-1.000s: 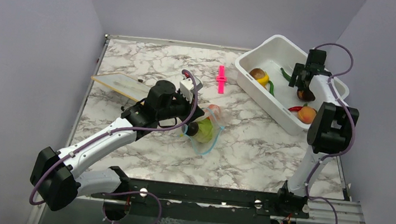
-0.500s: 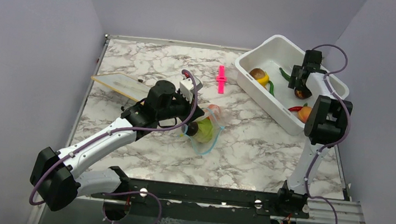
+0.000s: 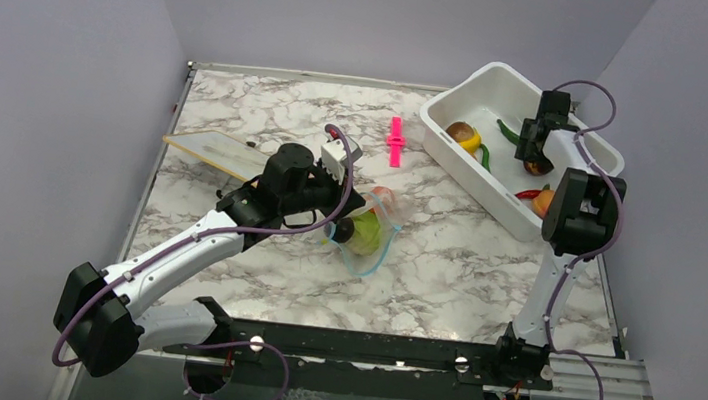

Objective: Place the food in the zip-top bag and seal the zipper
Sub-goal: Pick up the fake fruit from the bin.

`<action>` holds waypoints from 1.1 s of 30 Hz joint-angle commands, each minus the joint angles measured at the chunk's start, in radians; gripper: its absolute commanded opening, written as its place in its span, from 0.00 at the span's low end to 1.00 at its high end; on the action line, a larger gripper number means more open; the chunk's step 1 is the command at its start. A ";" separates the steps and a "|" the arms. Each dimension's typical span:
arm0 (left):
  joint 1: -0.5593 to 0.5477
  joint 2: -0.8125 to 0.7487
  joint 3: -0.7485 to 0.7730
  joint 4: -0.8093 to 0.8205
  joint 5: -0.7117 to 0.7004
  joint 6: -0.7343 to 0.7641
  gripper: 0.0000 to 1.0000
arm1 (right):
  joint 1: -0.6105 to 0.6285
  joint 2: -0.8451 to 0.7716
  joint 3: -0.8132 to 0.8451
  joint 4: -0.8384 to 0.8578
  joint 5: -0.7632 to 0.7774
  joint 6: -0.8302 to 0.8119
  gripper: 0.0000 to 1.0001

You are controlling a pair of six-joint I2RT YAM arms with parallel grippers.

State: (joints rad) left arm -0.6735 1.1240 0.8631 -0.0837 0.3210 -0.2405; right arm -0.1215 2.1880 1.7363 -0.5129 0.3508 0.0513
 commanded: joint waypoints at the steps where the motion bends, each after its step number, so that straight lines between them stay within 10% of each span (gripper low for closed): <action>1: 0.006 0.002 -0.008 0.020 -0.007 0.001 0.00 | -0.001 -0.025 -0.009 0.025 -0.001 0.012 0.52; 33: 0.008 0.001 -0.015 0.029 -0.005 -0.005 0.00 | 0.108 -0.401 -0.104 -0.082 -0.070 0.104 0.43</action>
State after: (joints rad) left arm -0.6697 1.1244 0.8593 -0.0830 0.3210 -0.2409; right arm -0.0238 1.8561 1.6180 -0.5411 0.3008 0.1356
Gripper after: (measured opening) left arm 0.013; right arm 0.690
